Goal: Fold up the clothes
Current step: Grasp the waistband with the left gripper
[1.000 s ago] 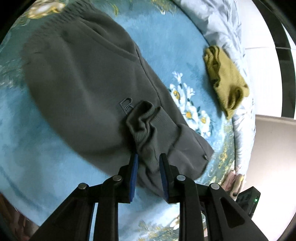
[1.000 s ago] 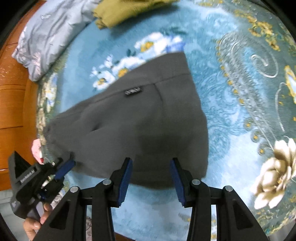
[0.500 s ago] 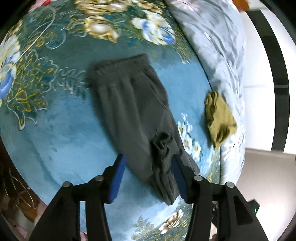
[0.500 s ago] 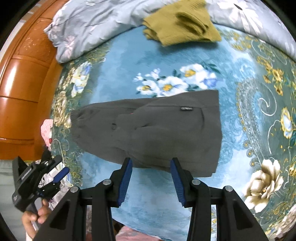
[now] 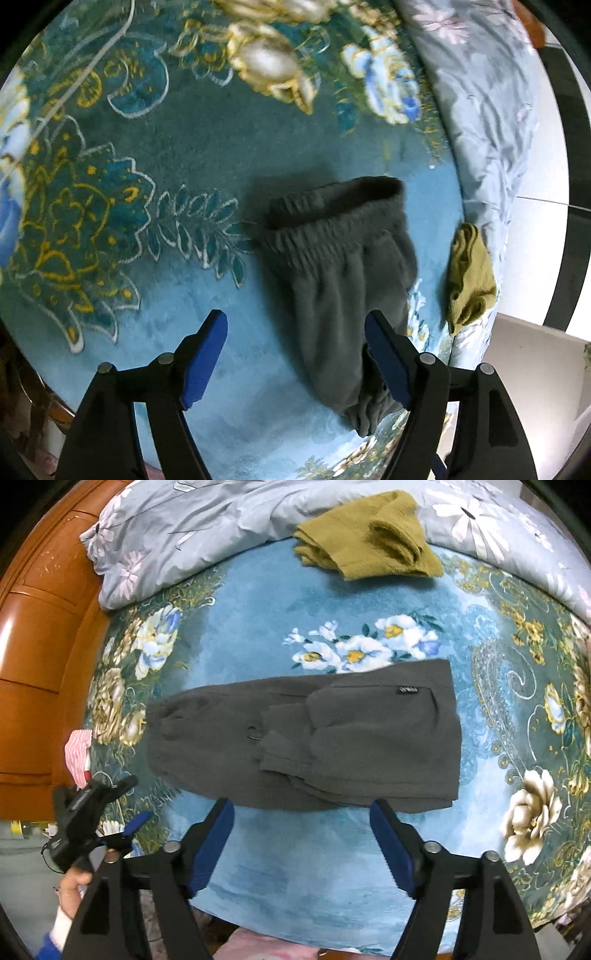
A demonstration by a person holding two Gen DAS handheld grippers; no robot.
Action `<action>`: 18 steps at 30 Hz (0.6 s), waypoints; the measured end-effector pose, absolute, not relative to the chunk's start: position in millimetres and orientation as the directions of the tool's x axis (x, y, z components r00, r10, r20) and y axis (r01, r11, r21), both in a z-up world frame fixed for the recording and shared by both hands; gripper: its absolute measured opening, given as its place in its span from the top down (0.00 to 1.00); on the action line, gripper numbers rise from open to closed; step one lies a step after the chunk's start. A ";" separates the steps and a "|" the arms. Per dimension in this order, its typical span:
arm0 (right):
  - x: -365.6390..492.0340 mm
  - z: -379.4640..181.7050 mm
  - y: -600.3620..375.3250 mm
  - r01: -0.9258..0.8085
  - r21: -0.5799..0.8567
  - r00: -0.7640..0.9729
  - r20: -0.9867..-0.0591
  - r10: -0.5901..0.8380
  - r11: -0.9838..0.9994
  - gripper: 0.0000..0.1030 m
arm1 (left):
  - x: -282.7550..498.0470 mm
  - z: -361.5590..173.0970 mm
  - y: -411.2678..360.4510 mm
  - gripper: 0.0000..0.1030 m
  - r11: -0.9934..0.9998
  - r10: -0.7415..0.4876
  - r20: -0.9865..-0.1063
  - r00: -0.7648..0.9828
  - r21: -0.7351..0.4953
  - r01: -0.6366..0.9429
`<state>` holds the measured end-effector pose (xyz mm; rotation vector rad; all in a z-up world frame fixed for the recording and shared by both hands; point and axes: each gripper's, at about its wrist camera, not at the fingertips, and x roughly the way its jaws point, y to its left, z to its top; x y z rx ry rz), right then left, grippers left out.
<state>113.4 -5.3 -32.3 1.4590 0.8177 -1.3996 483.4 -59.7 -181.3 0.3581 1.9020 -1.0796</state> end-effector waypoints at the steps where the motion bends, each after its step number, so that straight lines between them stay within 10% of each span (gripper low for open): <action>1: 118.5 -30.4 -6.1 0.921 0.161 0.122 -0.984 -0.131 -0.355 0.20 | 483.8 -187.8 -62.8 0.25 0.588 -0.164 -0.804 -0.572 -0.545 0.598; 4: 124.1 -21.4 -12.4 0.927 0.133 0.094 -0.988 -0.124 -0.351 0.00 | 483.7 -205.5 -70.8 0.25 0.617 -0.165 -0.783 -0.599 -0.556 0.557; 18: 102.1 -5.1 -41.2 0.938 -0.056 -0.069 -0.997 -0.027 -0.341 0.00 | 475.9 -246.1 -107.5 0.25 0.579 -0.146 -0.753 -0.642 -0.591 0.562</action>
